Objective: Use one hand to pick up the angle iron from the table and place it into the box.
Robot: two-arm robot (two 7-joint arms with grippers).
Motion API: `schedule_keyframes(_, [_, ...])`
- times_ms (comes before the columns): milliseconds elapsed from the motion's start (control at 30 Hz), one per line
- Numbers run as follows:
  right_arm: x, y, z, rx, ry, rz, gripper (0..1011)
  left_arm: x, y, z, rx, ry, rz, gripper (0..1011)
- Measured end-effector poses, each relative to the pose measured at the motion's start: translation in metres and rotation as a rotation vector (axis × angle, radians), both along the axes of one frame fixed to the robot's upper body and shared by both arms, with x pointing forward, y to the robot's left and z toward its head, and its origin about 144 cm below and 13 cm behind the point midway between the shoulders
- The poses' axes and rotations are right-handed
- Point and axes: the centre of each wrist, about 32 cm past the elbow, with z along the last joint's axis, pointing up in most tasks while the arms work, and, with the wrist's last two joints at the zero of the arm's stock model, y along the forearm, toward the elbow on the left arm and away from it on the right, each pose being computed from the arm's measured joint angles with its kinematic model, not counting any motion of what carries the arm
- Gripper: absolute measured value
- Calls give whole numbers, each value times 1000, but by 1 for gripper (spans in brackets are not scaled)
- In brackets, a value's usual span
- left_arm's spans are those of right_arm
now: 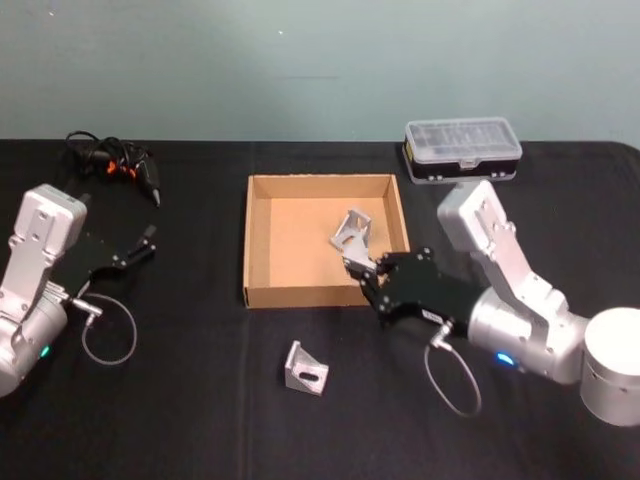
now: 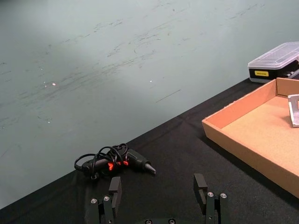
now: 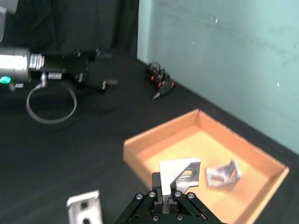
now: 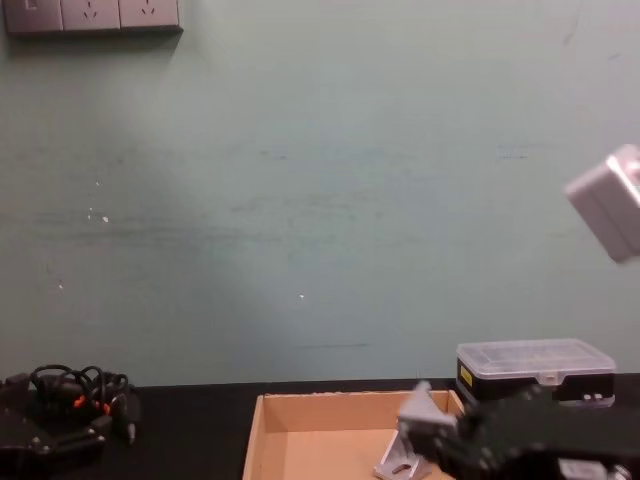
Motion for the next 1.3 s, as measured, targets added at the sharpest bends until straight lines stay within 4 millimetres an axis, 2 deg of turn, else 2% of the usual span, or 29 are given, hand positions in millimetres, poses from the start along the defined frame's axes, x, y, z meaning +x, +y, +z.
schedule_keyframes(133, [23, 10, 2, 28, -4, 10, 64, 0, 0, 0, 0, 0, 0, 1011])
schedule_keyframes(167, [23, 10, 2, 28, -4, 10, 64, 0, 0, 0, 0, 0, 0, 1011])
schedule_keyframes(433, [63, 30, -6, 56, 68, 10, 64, 0, 0, 0, 0, 0, 0, 1011])
schedule_keyframes(767, [97, 53, -13, 21, 141, -34, 64, 0, 0, 0, 0, 0, 0, 1011])
schedule_keyframes(933, [108, 61, -12, 0, 160, -54, 64, 0, 0, 0, 0, 0, 0, 1011])
schedule_keyframes(1300, [116, 70, -15, -40, 208, -85, 64, 0, 0, 0, 0, 0, 0, 1011])
